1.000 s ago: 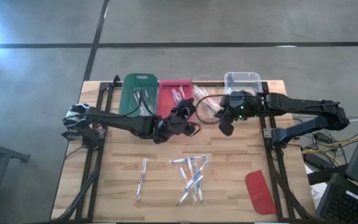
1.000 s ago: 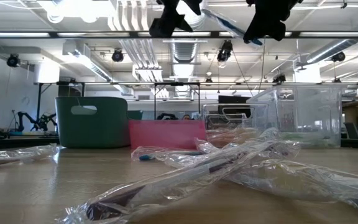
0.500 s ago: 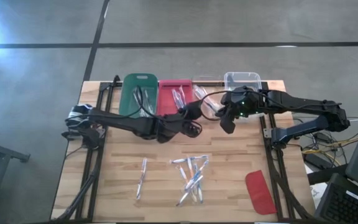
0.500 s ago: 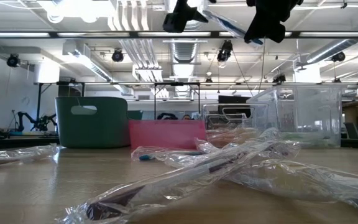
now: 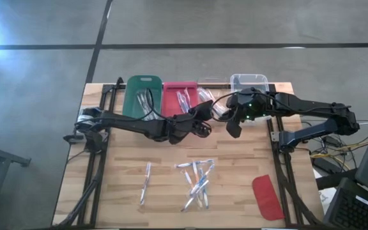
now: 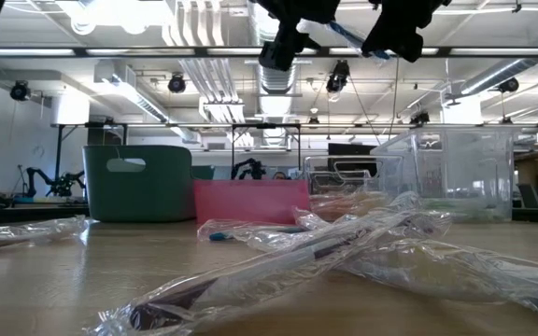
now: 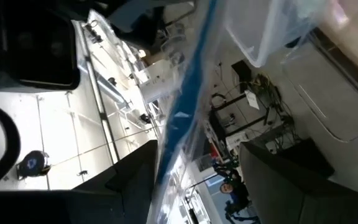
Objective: Pick & Place Toothbrushes
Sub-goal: Put the blue toothbrush into the red bin
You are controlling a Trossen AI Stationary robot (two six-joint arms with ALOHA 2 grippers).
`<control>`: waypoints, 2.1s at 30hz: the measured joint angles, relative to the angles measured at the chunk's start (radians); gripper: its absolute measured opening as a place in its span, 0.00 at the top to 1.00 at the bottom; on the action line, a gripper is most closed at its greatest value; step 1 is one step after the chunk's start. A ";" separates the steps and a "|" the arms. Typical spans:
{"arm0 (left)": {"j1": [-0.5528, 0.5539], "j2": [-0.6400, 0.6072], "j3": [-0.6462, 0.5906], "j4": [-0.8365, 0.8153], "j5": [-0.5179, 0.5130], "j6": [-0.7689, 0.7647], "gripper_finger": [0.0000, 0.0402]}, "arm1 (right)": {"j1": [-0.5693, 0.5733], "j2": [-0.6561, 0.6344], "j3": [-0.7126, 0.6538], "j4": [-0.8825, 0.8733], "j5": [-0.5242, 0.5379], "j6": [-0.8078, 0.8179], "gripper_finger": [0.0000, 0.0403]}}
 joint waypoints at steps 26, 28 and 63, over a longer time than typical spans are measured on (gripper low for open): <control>-0.002 0.000 0.000 0.021 -0.010 0.010 0.93 | 0.000 0.000 0.000 0.012 0.002 -0.009 0.95; -0.002 0.000 0.000 0.022 -0.012 0.014 0.93 | 0.000 0.000 0.000 0.012 0.002 -0.009 0.95; 0.012 -0.026 0.000 -0.183 0.013 -0.190 0.95 | -0.002 -0.143 0.074 -0.130 0.153 -0.034 0.44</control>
